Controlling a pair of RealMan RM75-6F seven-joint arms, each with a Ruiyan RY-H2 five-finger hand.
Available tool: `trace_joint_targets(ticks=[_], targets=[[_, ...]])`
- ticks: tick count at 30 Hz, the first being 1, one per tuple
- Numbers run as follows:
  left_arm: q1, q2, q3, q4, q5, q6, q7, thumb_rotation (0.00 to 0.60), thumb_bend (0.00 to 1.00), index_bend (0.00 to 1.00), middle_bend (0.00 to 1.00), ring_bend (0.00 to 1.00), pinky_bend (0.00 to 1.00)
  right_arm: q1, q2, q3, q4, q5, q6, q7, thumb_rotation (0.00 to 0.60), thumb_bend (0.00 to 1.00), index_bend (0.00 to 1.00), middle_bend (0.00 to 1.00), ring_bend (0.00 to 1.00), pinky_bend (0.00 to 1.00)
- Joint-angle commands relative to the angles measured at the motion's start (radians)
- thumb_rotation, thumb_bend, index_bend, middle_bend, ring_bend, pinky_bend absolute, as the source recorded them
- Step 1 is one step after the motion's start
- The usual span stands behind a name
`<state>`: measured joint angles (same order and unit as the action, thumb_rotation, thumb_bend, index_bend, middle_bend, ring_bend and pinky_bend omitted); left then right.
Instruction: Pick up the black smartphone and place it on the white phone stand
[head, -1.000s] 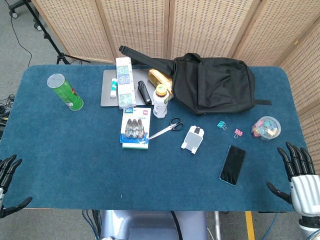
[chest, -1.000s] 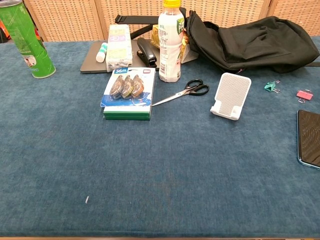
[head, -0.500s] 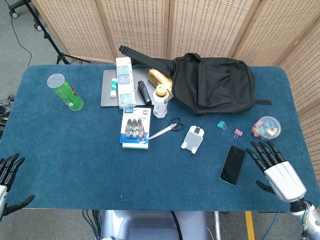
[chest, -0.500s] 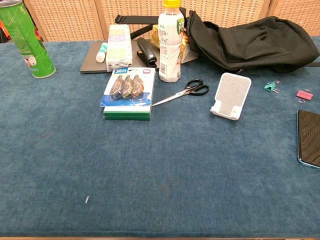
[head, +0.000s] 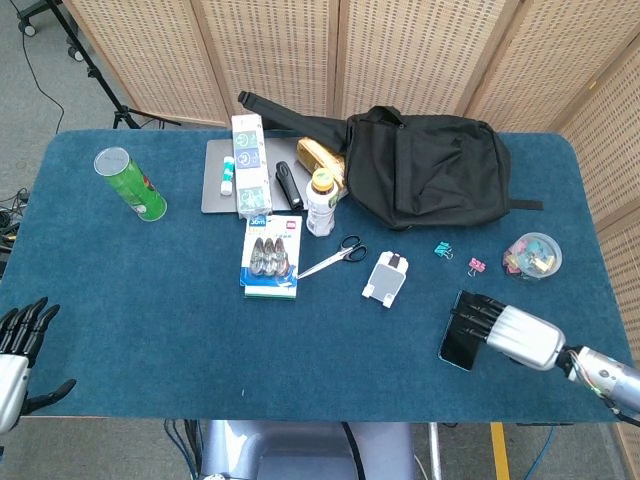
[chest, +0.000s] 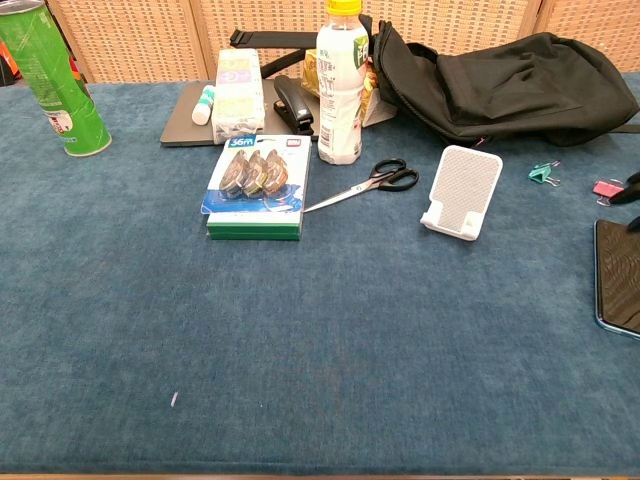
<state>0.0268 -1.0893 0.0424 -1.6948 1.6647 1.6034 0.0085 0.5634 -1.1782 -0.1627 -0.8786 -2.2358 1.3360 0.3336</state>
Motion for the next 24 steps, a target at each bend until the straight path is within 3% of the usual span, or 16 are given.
trace_joint_targets(ticks=[1, 15, 24], targets=[[-0.005, -0.003, -0.004, -0.003, -0.012, -0.011, 0.007, 0.6, 0.0, 0.0, 0.0, 0.0, 0.0, 0.045, -0.057, -0.039, 0.061, -0.008, -0.032, 0.035, 0.6, 0.0, 0.13, 0.05, 0.0, 0.13], [-0.017, -0.014, -0.017, -0.009, -0.055, -0.042, 0.04, 0.6, 0.0, 0.0, 0.0, 0.0, 0.0, 0.094, -0.155, -0.108, 0.266, 0.038, -0.041, 0.103, 0.6, 0.0, 0.14, 0.05, 0.0, 0.13], [-0.024, -0.021, -0.016, -0.014, -0.06, -0.056, 0.064, 0.6, 0.0, 0.0, 0.0, 0.0, 0.0, 0.085, -0.224, -0.133, 0.385, 0.072, 0.012, 0.155, 0.6, 0.0, 0.14, 0.02, 0.0, 0.13]])
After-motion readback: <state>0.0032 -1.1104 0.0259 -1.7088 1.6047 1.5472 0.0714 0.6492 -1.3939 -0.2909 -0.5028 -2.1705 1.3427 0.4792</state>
